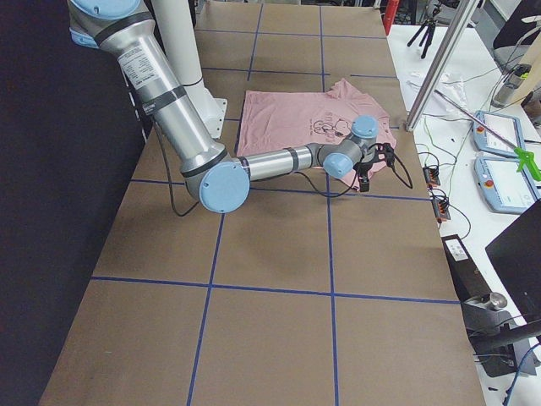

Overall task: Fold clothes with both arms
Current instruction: 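Move the right gripper toward the sleeve nearest it on the pink shirt, then grasp the sleeve with the right gripper and fold it inward over the chest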

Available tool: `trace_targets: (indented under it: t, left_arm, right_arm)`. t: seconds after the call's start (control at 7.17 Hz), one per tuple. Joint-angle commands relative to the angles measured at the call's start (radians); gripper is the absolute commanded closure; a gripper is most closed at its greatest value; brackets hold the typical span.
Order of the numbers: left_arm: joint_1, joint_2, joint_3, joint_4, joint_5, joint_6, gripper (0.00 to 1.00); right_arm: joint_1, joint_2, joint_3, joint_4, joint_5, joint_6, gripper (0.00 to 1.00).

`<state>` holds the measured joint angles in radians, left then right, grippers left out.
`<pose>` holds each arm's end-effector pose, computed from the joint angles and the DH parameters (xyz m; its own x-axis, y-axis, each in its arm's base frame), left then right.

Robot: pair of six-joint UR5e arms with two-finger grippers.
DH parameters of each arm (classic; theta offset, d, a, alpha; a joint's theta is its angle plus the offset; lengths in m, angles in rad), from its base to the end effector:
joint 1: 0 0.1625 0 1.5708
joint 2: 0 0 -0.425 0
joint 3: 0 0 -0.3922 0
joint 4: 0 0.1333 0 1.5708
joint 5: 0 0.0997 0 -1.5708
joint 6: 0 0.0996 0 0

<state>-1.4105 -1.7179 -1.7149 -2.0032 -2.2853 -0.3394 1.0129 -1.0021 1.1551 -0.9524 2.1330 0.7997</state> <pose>0.0226 -0.5662 0.4607 0.6777 0.2712 -0.6835 0.1124 0.8803 0.4608 -0.3273 -0.6760 0.4517 0.6353 -0.0957 0.7663 -0.1092 0.9712 0.2118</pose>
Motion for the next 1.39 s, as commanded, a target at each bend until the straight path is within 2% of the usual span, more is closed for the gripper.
trace_targets:
  t: [0.0,0.42,0.98,1.26]
  left_arm:
    - [0.005,0.003,0.0,-0.034,-0.002,-0.01,0.0]
    - [0.005,0.003,-0.002,-0.035,-0.002,-0.01,0.0]
    - [0.004,0.006,0.0,-0.035,-0.003,-0.01,0.0]
    - [0.005,0.008,0.001,-0.035,-0.003,-0.01,0.0]
  right_arm:
    - [-0.045,0.014,-0.047,0.05,-0.077,0.035,0.04]
    - [-0.054,0.046,-0.107,0.052,-0.087,0.035,0.08]
    - [-0.07,0.045,-0.112,0.052,-0.087,0.029,0.35]
    - [-0.073,0.043,-0.117,0.05,-0.087,0.026,0.43]
